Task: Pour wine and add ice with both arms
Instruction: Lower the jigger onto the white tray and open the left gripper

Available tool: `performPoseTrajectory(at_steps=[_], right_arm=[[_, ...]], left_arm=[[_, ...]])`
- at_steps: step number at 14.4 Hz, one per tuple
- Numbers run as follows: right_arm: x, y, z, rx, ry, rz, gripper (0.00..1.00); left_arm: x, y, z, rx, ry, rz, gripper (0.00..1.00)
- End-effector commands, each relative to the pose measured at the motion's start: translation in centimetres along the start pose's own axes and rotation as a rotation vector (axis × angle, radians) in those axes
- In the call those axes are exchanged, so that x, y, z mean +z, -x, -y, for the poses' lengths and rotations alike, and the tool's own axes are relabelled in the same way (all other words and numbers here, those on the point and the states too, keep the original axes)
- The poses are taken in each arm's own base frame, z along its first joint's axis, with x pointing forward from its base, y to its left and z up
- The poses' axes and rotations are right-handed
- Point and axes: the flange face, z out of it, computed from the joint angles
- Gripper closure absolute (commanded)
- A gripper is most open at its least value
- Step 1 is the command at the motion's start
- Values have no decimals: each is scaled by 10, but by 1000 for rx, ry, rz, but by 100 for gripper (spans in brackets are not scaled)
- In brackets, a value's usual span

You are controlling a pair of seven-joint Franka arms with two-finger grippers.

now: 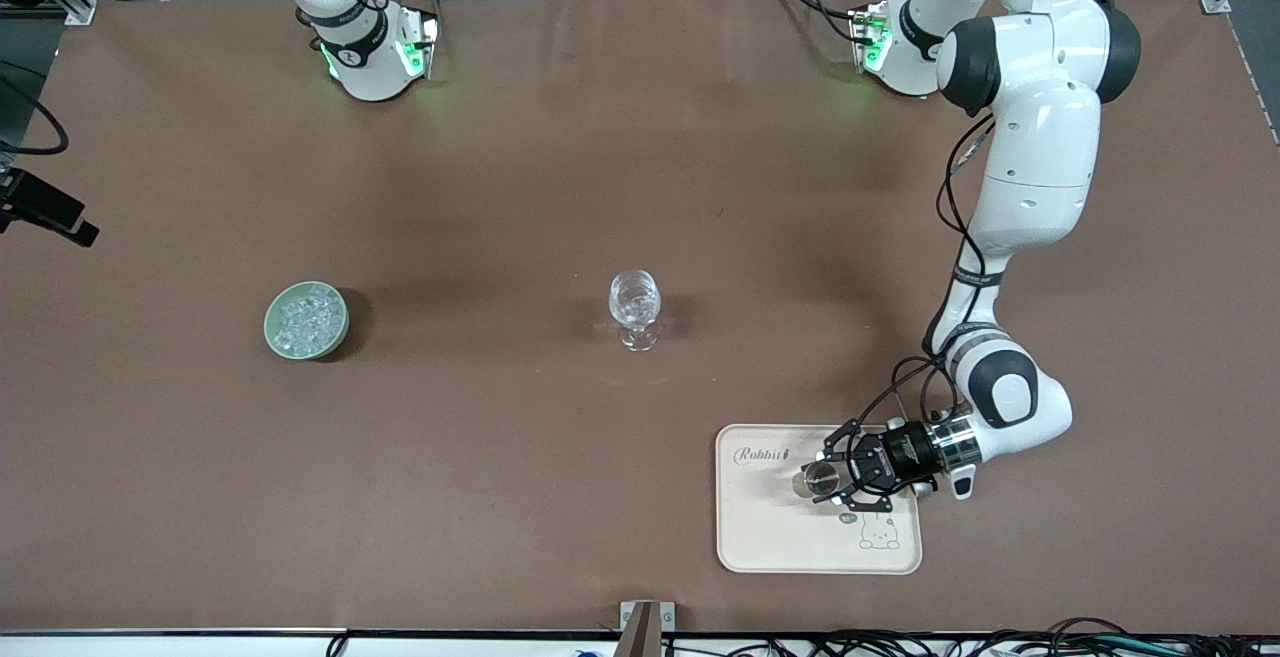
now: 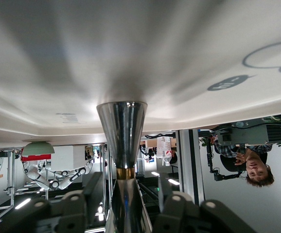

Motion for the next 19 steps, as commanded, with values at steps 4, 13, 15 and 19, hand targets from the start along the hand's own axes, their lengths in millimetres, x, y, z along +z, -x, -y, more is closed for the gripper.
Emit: performPoseTrajectory(at_steps=[4, 13, 15, 19], right_arm=[[-2, 5, -2, -11, -10, 1, 0], [-2, 6, 0, -14, -10, 3, 0], [-2, 6, -1, -14, -10, 3, 0], [-2, 6, 0, -23, -10, 4, 0]], left_arm=[[-18, 16, -8, 55, -67, -17, 0], [-114, 51, -32, 167, -235, -91, 0], [-138, 69, -41, 205, -242, -154, 0], [-201, 95, -60, 239, -193, -212, 0]])
